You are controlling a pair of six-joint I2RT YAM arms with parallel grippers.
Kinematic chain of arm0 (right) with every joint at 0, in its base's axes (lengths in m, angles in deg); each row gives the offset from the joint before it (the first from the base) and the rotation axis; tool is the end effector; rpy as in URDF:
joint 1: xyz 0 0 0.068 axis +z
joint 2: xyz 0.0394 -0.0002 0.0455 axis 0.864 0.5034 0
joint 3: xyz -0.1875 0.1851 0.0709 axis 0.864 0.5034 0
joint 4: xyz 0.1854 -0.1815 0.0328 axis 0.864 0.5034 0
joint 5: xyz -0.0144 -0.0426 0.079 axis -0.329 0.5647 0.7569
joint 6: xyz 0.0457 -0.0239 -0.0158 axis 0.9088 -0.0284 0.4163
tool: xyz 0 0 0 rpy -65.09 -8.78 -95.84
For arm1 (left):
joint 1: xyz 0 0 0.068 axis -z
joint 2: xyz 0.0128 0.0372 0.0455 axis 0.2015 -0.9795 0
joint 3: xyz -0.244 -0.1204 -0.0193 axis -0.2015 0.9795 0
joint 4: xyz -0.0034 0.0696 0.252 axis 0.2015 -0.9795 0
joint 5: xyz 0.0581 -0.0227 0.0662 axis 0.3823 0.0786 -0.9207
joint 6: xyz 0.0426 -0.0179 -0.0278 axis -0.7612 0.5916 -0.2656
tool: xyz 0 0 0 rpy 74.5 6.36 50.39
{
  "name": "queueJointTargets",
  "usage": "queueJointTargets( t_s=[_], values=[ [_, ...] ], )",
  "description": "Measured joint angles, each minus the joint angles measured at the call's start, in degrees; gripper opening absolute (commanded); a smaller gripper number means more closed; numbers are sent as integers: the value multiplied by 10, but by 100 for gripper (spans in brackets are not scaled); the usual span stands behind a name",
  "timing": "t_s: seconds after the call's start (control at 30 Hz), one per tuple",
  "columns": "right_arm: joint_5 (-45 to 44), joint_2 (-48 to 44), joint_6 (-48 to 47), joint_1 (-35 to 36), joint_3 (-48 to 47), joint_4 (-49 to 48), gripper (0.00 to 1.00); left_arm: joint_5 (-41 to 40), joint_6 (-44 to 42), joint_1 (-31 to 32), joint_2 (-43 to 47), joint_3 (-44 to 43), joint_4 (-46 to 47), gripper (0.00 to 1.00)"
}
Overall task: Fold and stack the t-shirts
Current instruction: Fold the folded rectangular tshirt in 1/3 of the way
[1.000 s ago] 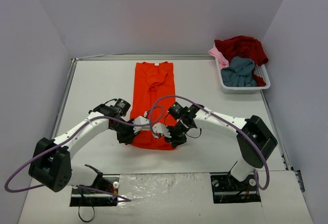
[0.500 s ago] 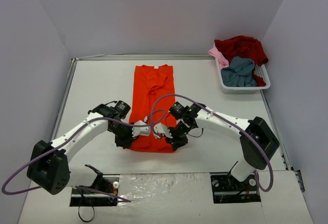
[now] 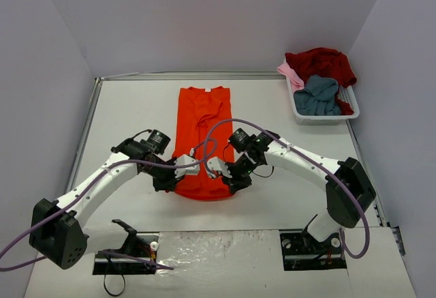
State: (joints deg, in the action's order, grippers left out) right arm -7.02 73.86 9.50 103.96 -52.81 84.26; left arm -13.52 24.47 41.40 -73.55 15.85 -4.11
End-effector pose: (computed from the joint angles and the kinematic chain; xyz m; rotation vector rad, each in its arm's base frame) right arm 0.2021 0.2306 0.2281 -2.0492 1.4086 0.9203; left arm 0.1757 -0.1232 0.2547 1.6594 2.0721 -0.7491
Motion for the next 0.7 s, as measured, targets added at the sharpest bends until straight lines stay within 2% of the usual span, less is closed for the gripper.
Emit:
queueJointTargets(
  t_s=[0.7],
  values=[
    [-31,3,-21,-36,-81,25,0,-40,-4,-6,-36,-94,-2,2]
  ],
)
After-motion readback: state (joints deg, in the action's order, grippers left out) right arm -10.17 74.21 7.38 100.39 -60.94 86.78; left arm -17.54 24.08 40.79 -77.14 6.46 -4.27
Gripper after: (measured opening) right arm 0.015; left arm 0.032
